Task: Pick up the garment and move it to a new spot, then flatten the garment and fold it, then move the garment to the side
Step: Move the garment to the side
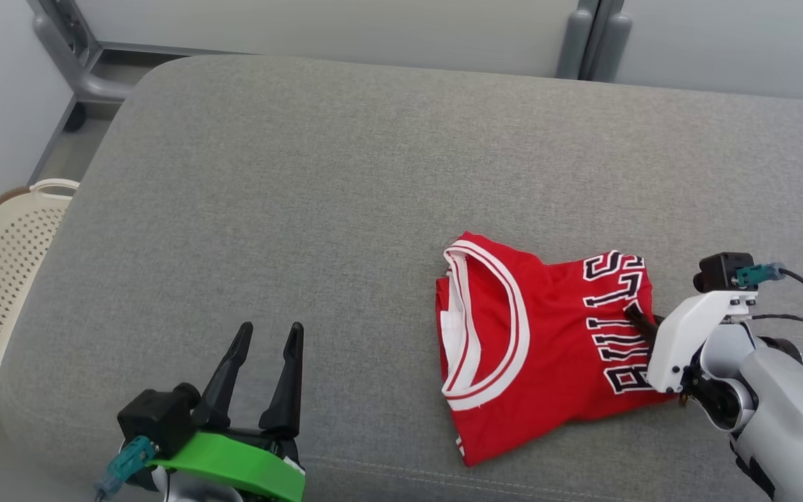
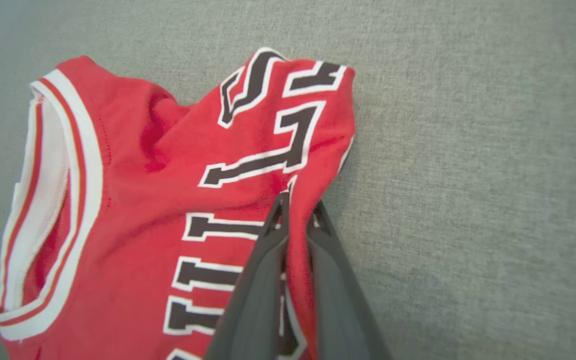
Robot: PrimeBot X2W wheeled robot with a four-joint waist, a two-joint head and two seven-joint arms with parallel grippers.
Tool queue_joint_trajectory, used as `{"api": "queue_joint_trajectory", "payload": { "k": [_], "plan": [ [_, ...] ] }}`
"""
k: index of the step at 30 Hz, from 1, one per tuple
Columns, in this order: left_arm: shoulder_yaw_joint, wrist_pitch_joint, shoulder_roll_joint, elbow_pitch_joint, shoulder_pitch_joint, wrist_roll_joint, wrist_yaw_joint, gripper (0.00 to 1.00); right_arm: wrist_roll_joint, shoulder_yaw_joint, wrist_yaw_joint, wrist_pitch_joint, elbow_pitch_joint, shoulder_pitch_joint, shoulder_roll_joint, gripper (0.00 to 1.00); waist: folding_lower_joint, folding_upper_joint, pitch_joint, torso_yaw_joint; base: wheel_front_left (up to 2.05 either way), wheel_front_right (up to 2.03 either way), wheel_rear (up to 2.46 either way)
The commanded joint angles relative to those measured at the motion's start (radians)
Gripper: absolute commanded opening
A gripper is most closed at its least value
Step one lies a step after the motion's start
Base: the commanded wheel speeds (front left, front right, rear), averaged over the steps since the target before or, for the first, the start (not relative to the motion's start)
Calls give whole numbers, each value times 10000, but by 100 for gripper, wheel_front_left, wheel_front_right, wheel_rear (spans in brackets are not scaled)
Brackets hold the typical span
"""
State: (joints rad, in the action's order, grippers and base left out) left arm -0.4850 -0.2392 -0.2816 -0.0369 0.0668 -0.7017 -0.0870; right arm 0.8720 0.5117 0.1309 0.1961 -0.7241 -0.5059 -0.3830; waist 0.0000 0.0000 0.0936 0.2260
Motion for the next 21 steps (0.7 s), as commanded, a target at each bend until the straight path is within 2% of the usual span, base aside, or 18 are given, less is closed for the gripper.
{"api": "queue_joint_trajectory", "payload": {
  "k": [1, 12, 16, 21],
  "plan": [
    [7, -41, -53, 4, -120, -19, 0, 100, -69, 34, -6, -60, 69, -122, -151, 0, 0, 0, -108, -209, 0, 0, 0],
    [-37, -66, 15, 76, -328, -96, -18, 100, -412, -117, -9, 277, 785, -504, -1386, 0, 0, 0, -440, -1940, 0, 0, 0],
    [-32, -71, 46, 88, -275, -65, -19, 100, -627, -255, -9, 455, 993, -617, -1579, 0, 0, 0, -400, -2737, 0, 0, 0],
    [-69, -79, 94, 67, -2, -5, 52, 100, -889, -436, -9, 587, 1157, -889, -1476, 0, 0, 0, -186, -3475, 0, 0, 0]
  ]
}}
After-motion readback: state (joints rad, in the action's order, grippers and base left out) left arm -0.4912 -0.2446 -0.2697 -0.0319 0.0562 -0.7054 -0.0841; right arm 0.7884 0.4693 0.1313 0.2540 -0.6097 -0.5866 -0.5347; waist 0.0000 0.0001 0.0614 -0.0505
